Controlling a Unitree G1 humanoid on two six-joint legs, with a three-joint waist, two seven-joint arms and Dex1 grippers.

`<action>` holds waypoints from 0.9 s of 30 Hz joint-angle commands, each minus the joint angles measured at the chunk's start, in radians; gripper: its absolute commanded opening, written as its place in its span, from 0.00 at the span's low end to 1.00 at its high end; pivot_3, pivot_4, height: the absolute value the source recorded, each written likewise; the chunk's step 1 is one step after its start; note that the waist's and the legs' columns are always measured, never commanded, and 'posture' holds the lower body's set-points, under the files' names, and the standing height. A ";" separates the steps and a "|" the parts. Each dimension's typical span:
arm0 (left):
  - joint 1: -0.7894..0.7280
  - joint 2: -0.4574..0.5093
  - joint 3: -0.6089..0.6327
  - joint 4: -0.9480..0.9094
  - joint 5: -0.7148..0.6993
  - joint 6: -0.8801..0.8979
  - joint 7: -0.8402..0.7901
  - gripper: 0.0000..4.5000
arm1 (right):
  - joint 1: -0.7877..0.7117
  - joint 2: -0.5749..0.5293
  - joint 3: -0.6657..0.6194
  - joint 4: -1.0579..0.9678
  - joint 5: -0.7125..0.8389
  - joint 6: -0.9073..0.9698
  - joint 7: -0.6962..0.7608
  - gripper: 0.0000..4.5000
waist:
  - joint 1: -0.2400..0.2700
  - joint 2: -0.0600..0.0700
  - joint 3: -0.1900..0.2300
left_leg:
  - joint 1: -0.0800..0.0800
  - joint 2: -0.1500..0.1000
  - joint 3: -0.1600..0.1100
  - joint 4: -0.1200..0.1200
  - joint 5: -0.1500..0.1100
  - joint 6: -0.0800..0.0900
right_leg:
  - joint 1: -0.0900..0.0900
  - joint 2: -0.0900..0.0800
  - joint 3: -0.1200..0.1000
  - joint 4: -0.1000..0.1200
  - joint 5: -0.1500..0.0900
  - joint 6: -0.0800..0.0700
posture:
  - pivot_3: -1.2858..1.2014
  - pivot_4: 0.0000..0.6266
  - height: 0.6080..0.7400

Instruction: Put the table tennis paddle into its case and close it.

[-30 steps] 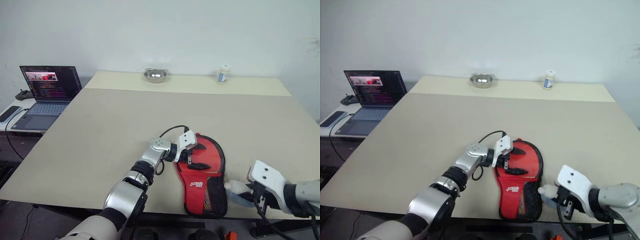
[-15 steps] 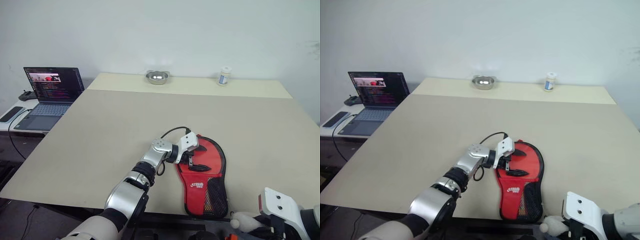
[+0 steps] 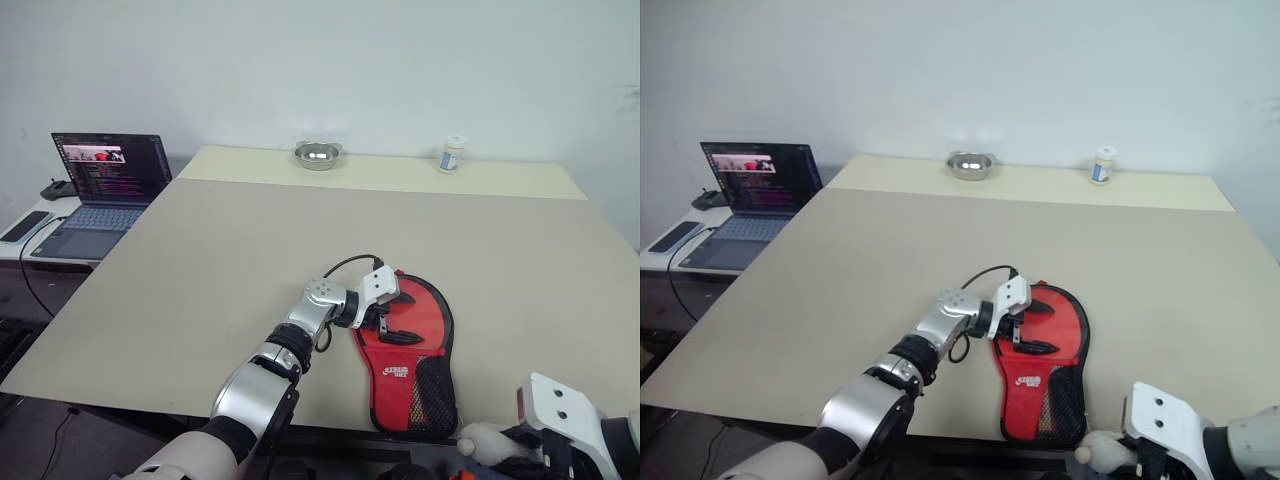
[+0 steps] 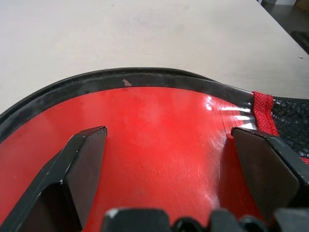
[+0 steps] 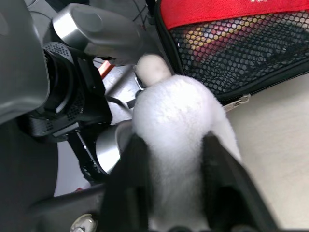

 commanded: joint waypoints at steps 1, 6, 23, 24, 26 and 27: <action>0.036 -0.009 -0.040 0.062 0.039 0.024 0.007 1.00 | -0.035 -0.003 -0.065 -0.026 0.065 0.040 0.028 0.58 | 0.000 0.000 0.000 | 0.000 0.000 0.000 0.000 0.000 0.000 | 0.000 0.000 0.000 0.000 0.000 0.000 | 0.52 0.24 1.00; 0.037 -0.017 -0.034 0.019 0.016 0.007 -0.032 1.00 | -0.142 0.001 -0.111 0.043 0.113 0.074 0.016 0.99 | -0.001 0.000 0.000 | 0.000 0.000 0.000 0.001 0.000 0.000 | 0.000 0.000 0.000 0.000 0.000 0.000 | 0.52 0.24 1.00; 0.055 0.249 0.107 -0.573 -0.220 0.347 -0.133 1.00 | -0.836 0.412 0.433 0.775 -0.256 -0.440 -0.176 1.00 | -0.024 0.006 0.021 | -0.016 0.001 0.003 0.001 0.001 0.000 | -0.018 0.002 0.004 0.005 0.001 0.000 | 0.52 0.24 1.00; 0.080 0.264 0.111 -0.622 -0.223 0.372 -0.110 1.00 | -0.853 0.427 0.447 0.822 -0.266 -0.460 -0.156 1.00 | -0.023 0.007 0.022 | -0.016 0.001 0.003 0.001 0.001 0.000 | -0.018 0.002 0.004 0.005 0.001 -0.001 | 0.52 0.24 1.00; 0.150 0.294 0.132 -0.738 -0.230 0.431 -0.039 1.00 | -0.902 0.469 0.448 0.952 -0.270 -0.510 -0.127 1.00 | -0.023 0.008 0.022 | -0.016 0.000 0.003 0.001 0.001 0.000 | -0.019 0.001 0.004 0.005 0.003 -0.005 | 0.52 0.24 1.00; 0.177 0.306 0.139 -0.785 -0.239 0.460 -0.013 1.00 | -0.922 0.483 0.446 1.002 -0.270 -0.526 -0.116 1.00 | -0.023 0.009 0.023 | -0.016 0.000 0.004 0.001 0.001 0.000 | -0.019 0.001 0.004 0.004 0.003 -0.005 | 0.52 0.24 1.00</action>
